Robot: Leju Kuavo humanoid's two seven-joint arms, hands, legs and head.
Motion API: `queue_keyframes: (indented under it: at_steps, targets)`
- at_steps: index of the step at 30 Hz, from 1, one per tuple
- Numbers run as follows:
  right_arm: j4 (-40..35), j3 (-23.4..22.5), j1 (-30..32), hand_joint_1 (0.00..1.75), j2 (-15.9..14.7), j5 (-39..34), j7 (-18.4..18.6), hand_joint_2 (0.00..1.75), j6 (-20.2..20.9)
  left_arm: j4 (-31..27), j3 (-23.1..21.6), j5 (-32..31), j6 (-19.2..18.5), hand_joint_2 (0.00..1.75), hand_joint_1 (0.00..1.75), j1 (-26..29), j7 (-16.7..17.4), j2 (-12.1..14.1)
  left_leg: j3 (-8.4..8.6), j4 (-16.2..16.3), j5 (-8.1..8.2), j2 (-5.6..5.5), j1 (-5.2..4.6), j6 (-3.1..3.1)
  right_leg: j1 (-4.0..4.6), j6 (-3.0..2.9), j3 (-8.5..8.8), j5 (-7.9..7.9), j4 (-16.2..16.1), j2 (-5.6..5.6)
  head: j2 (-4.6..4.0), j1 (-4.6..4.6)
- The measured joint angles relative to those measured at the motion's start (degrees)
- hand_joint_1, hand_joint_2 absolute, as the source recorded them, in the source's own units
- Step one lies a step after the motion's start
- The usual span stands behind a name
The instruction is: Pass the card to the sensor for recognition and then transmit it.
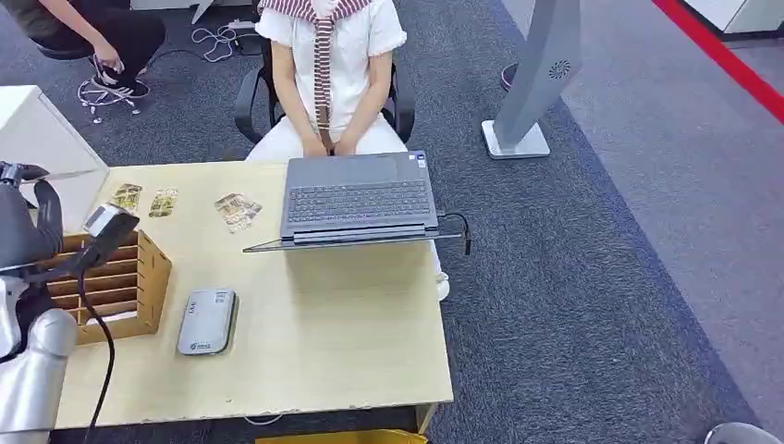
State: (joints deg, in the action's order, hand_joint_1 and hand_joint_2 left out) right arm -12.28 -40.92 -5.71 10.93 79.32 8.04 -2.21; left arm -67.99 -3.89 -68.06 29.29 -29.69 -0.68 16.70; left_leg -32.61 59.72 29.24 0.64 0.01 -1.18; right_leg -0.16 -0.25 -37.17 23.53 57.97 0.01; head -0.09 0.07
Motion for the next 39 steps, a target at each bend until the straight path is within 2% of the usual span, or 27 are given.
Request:
queue_keyframes:
  at_steps: [7,15,27,39]
  targets:
    - [0.00,0.26,-0.01,0.00,-0.04,0.02,0.17,1.75,0.26,11.61,0.00,-1.83,0.20,1.75,1.75,-7.97,0.57,-0.17,-0.04,0.00,0.00,0.02,0.00,0.00,0.01,0.00,-0.05,0.01,-0.01,0.07,0.00,0.00]
    - [0.00,0.31,-0.10,0.00,-0.15,-0.18,0.72,1.75,0.61,22.17,-0.98,-5.27,0.57,1.75,1.75,-15.68,1.97,-0.83,-0.04,0.01,0.00,0.03,-0.02,0.00,0.00,0.01,-0.06,0.00,-0.02,0.07,0.00,-0.02]
    - [0.00,0.42,-0.10,0.00,-0.22,-0.09,0.42,1.75,0.74,27.61,-3.02,-7.12,1.18,1.75,1.75,-18.75,2.89,-1.83,-0.04,0.01,0.00,0.04,-0.02,0.00,0.01,0.01,-0.07,0.01,-0.02,0.09,0.00,-0.02]
    - [0.00,0.52,-0.10,0.00,-0.20,0.04,0.07,1.75,0.94,29.21,-3.74,-7.52,1.66,1.75,1.75,-18.93,2.89,-2.62,-0.04,0.01,0.00,0.04,-0.02,0.00,0.01,0.01,-0.07,0.01,-0.02,0.09,0.02,-0.02]
